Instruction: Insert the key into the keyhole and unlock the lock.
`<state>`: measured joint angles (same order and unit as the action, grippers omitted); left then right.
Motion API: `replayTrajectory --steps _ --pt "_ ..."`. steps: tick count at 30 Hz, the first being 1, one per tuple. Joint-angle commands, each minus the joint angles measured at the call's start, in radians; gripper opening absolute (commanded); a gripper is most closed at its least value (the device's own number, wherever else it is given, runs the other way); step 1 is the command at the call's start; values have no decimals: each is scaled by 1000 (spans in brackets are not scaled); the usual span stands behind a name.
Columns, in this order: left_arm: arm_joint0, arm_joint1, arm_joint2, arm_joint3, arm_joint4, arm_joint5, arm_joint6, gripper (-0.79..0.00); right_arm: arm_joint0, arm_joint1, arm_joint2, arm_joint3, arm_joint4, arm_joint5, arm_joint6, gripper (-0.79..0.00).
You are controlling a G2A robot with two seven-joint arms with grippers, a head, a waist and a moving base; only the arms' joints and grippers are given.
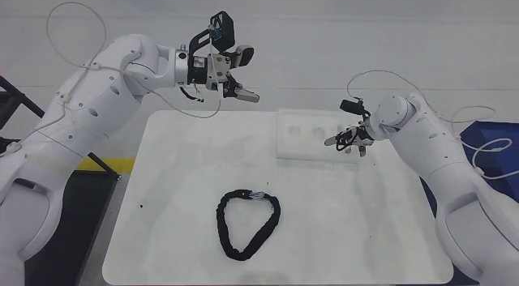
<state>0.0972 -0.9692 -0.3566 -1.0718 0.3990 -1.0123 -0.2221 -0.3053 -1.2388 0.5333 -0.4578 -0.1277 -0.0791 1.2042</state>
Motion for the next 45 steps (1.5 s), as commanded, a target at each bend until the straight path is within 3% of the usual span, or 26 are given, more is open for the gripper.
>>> replayTrajectory --steps 1,12,19,30,32,34,36,39,45 --pt "0 0 0 0 0 0 0 0 0 0 0 0 0 0 0 0" --pt "0 0 0 0 0 0 0 0 0 0 0 0 0 0 0 0" --pt "0 0 0 0 0 0 0 0 -34 11 -17 -88 -122 -1 -117 0" --pt "0 0 0 0 0 0 0 0 -65 31 -10 -190 -225 105 -86 0" --pt "0 0 0 0 0 0 0 0 -69 34 -8 -205 -244 130 -83 -43" --pt "0 0 0 0 0 0 0 0 -73 37 -2 -214 -253 150 -79 -145" --pt "0 0 0 0 0 0 0 0 -75 38 1 -226 -266 174 -73 -179" --pt "0 0 0 0 0 0 0 0 -81 40 5 -239 -284 203 -67 -409" --pt "0 0 0 0 0 0 0 0 -93 44 21 -251 -306 233 -70 -468"
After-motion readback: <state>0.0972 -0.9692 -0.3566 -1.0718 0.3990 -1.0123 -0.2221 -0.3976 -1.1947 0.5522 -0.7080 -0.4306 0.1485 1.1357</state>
